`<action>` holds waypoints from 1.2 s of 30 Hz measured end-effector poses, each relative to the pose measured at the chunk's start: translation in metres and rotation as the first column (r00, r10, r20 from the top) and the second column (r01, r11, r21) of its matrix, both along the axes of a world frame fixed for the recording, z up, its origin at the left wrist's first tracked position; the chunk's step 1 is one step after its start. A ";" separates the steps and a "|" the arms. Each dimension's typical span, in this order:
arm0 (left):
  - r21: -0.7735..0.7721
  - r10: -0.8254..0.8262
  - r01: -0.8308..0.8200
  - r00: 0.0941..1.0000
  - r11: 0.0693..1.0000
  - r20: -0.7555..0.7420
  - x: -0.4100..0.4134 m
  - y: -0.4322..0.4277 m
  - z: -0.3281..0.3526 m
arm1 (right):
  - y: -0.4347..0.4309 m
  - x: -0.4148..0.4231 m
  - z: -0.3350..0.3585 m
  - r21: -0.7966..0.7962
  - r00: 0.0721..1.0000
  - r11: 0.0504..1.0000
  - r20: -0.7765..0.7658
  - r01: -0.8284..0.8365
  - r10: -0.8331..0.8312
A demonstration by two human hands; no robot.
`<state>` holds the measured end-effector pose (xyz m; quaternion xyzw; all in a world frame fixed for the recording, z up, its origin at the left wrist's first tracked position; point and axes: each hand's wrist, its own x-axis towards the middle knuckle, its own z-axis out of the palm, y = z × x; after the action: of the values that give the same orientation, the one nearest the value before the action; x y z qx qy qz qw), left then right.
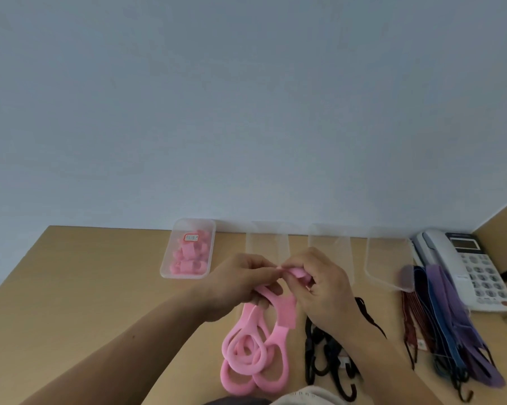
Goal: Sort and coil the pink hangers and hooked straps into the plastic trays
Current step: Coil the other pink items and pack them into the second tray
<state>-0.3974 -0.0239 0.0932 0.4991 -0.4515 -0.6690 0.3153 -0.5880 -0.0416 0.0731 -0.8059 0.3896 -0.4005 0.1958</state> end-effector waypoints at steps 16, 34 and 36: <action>-0.334 0.232 -0.141 0.940 0.932 0.250 0.003 0.014 0.005 | 0.008 0.010 0.002 0.620 0.911 0.765 0.396 -0.175 -0.114; -0.158 0.100 -0.100 0.995 0.982 -0.009 0.007 0.021 0.004 | 0.017 0.018 0.005 0.429 0.934 0.901 0.344 -0.061 -0.101; -0.202 0.139 -0.133 0.990 0.970 0.018 0.005 0.018 0.001 | 0.016 0.018 0.005 0.442 0.928 0.894 0.359 -0.073 -0.102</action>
<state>-0.3922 -0.0056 0.0943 0.5052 -0.4860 -0.5891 0.4019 -0.5699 -0.0253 0.0785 -0.6451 0.4329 -0.4473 0.4431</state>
